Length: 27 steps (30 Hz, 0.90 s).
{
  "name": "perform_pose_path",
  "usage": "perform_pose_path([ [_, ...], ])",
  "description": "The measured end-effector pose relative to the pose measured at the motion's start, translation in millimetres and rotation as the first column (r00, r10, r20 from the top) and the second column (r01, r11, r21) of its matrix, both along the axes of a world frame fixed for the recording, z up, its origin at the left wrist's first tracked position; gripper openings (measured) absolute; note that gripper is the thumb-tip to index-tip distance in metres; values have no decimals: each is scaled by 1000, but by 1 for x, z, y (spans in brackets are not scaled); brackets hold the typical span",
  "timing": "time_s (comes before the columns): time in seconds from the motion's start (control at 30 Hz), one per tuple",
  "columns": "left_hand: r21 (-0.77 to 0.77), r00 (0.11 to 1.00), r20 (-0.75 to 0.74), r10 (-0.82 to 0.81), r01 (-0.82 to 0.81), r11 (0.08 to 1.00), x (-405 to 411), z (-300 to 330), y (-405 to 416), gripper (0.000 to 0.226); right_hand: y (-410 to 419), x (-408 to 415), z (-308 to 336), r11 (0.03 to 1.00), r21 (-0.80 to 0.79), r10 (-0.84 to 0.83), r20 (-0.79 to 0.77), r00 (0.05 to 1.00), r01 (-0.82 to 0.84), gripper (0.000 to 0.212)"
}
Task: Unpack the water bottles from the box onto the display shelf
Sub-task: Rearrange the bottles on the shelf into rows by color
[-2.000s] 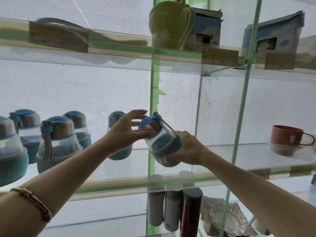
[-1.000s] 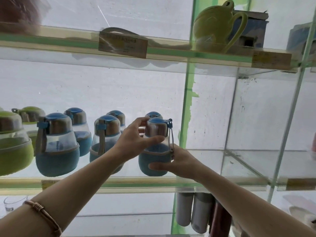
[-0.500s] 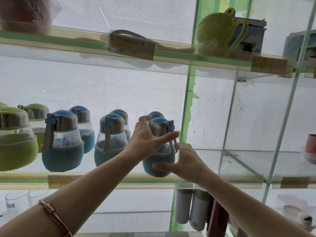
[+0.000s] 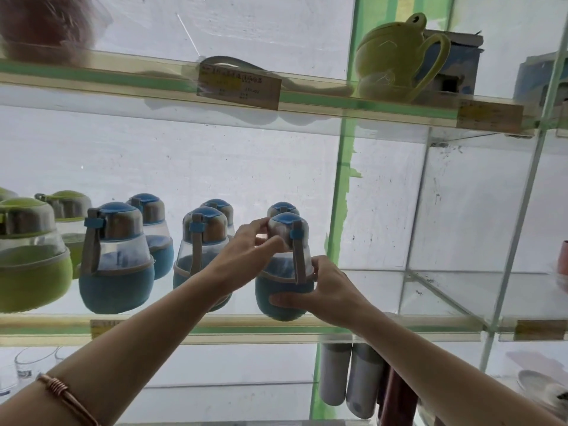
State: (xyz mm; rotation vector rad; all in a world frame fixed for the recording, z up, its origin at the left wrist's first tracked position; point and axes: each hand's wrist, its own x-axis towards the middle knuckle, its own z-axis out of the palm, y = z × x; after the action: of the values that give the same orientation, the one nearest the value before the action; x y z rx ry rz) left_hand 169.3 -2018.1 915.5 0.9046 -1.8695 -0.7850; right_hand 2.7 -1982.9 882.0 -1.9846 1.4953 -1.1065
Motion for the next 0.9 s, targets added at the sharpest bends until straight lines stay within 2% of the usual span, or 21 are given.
perform_pose_path([
  [0.13,-71,996,-26,90,-91,993,-7,-4,6,59,-5,5,-10,996,1,-89,2,996,89,73],
  [0.23,-106,992,-57,116,-121,987,-8,-8,4,65,-16,4,-18,990,-72,-128,-76,989,122,80],
  [0.37,-71,996,-76,43,-49,996,-4,-10,-5,53,-33,3,-26,974,-159,-193,-194,962,163,95],
  [0.53,-52,993,-114,10,-16,999,-4,-14,-14,57,-40,4,-26,969,-180,-212,-242,947,171,94],
  [0.73,-44,992,-124,9,-15,999,-6,-14,-21,62,-37,6,-17,978,-145,-183,-227,957,153,94],
  [0.9,-41,992,-128,-2,-3,999,-6,-15,-20,67,-46,9,-20,975,-149,-198,-236,951,166,107],
])
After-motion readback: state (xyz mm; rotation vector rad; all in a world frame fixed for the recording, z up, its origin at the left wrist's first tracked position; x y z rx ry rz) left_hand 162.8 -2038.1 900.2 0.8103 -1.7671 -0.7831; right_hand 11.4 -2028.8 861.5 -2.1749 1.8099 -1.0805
